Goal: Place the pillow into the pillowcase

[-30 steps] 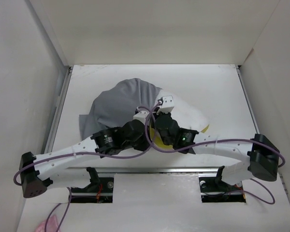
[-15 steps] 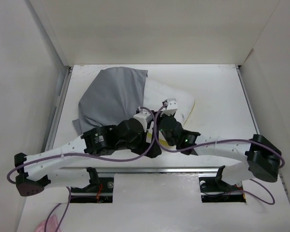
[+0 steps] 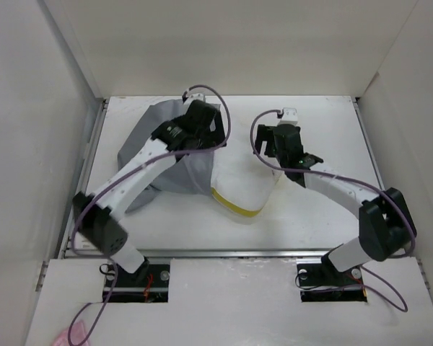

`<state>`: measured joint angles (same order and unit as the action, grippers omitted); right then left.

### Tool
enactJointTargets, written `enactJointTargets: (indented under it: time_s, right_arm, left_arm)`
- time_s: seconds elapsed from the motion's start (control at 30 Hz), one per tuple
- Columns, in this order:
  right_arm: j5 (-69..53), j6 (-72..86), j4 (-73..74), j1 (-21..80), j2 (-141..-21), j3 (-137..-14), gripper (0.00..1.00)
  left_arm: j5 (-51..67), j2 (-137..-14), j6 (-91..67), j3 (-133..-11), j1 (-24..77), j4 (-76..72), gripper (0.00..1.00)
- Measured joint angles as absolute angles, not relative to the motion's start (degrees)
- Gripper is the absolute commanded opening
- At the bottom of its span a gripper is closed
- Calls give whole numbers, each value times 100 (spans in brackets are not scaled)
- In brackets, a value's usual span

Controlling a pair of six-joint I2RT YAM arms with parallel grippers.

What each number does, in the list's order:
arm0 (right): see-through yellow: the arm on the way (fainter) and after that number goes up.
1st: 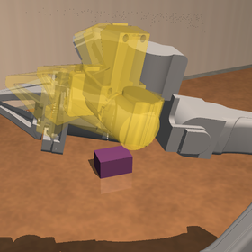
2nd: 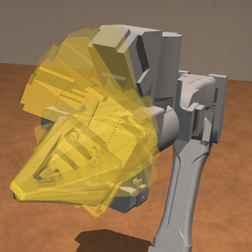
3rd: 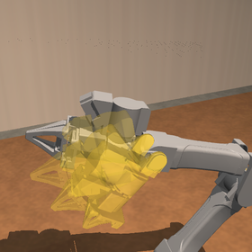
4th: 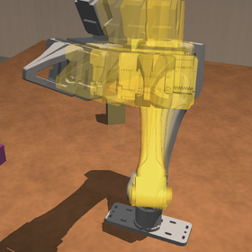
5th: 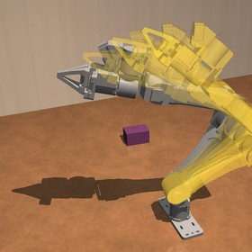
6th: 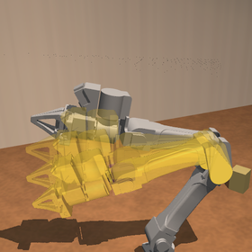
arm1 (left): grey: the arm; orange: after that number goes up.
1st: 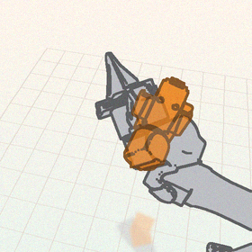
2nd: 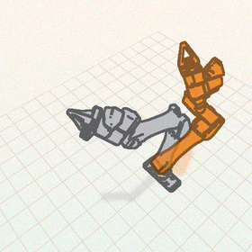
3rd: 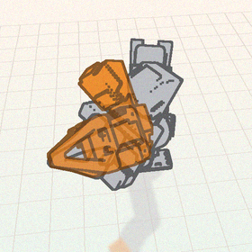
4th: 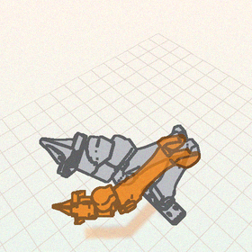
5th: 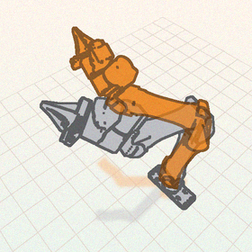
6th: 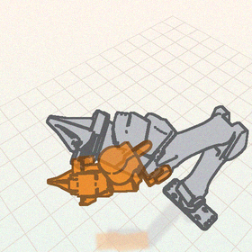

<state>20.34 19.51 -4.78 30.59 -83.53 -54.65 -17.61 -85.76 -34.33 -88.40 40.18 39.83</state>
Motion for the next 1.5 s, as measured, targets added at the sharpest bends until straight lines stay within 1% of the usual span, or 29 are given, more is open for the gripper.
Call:
enactJointTargets:
  time_s: [0.1, 0.13, 0.2, 0.3, 0.4, 0.47, 0.53, 0.57, 0.63, 0.7, 0.73, 0.83, 0.87, 0.9, 0.93, 0.97, 1.0, 1.07, 1.1, 1.13, 1.17, 1.2, 1.23, 1.27, 1.37, 1.5]
  right_arm:
    - [1942, 1479, -217, 2821, -8984, -6206, 95]
    - [1887, 1352, -193, 2757, -9157, -6370, 95]
    - [1647, 1120, -75, 2635, -9474, -6661, 95]
    - [1234, 836, 84, 2335, -9824, -6917, 95]
    - [937, 558, 154, 2080, -9996, -7032, 95]
    - [860, 416, 183, 1999, -10095, -7153, 95]
    - [740, 314, 180, 1964, -10230, -7349, 95]
    - [670, 268, 176, 1942, -10294, -7441, 95]
    - [523, 174, 174, 1916, -10385, -7555, 95]
    - [364, 27, 174, 1909, -10475, -7644, 99]
    - [193, -86, 176, 1909, -10551, -7712, 100]
    - [-250, -325, 176, 1892, -10814, -7920, 100]
    - [-443, -395, 217, 1881, -10949, -8055, 100]
    - [-620, -467, 259, 1881, -11104, -8224, 100]
    - [-803, -519, 261, 1881, -11268, -8390, 100]
    - [-1017, -563, 285, 1881, -11424, -8552, 100]
    - [-1238, -596, 340, 1881, -11577, -8715, 100]
    - [-1686, -644, 449, 1876, -11856, -9015, 89]
    - [-1933, -668, 515, 1872, -11987, -9161, 81]
    - [-2156, -679, 578, 1872, -12119, -9290, 59]
    - [-2344, -725, 613, 1872, -12232, -9386, 46]
    - [-2523, -716, 652, 1879, -12322, -9452, 28]
    - [-2663, -733, 681, 1883, -12392, -9491, 4]
    - [-2797, -760, 694, 1885, -12427, -9507, 0]
    - [-2963, -762, 504, 1894, -12359, -9349, 0]
    - [-2952, -572, -333, 1935, -11651, -8254, 0]
  left_arm:
    - [-1813, -10012, -2936, -9996, 3503, 3953, 99]
    - [-1846, -10481, -2786, -10486, 3398, 4005, 96]
    - [-1905, -11531, -2453, -11644, 3247, 4042, 95]
    - [-2003, -12691, -1968, -12912, 3173, 4204, 95]
    - [-2143, -13294, -1586, -13332, 3159, 4237, 95]
    - [-2272, -13467, -1439, -13347, 3148, 4333, 91]
    - [-2379, -13590, -1352, -13353, 3118, 4386, 91]
    - [-2451, -13633, -1328, -13353, 3096, 4386, 88]
    - [-2587, -13688, -1295, -13380, 3044, 4392, 80]
    - [-2689, -13723, -1256, -13432, 3009, 4394, 69]
    - [-2738, -13729, -1243, -13454, 2995, 4392, 62]
    - [-2895, -13732, -1219, -13517, 2987, 4322, 52]
    - [-2934, -13732, -1203, -13524, 2987, 4276, 46]
    - [-2969, -13732, -1186, -13531, 2987, 4237, 34]
    - [-2987, -13740, -1166, -13537, 2987, 4204, 25]
    - [-3009, -13745, -1131, -13539, 2989, 4158, 11]
    - [-3011, -13753, -1085, -13546, 2989, 4117, 0]
    - [-2943, -13775, -1028, -13548, 2987, 4038, 0]
    - [-2877, -13786, -982, -13548, 2987, 3992, 0]
    - [-2783, -13791, -945, -13548, 2987, 3948, 0]
    - [-2694, -13793, -902, -13548, 2989, 3903, 0]
    - [-2630, -13793, -867, -13546, 2989, 3839, 0]
    - [-2574, -13793, -834, -13546, 2989, 3778, 0]
    - [-2508, -13786, -799, -13546, 3002, 3699, 0]
    - [-2296, -13747, -722, -13535, 3033, 3531, 0]
    - [-1848, -13384, -617, -13316, 3212, 3487, 0]
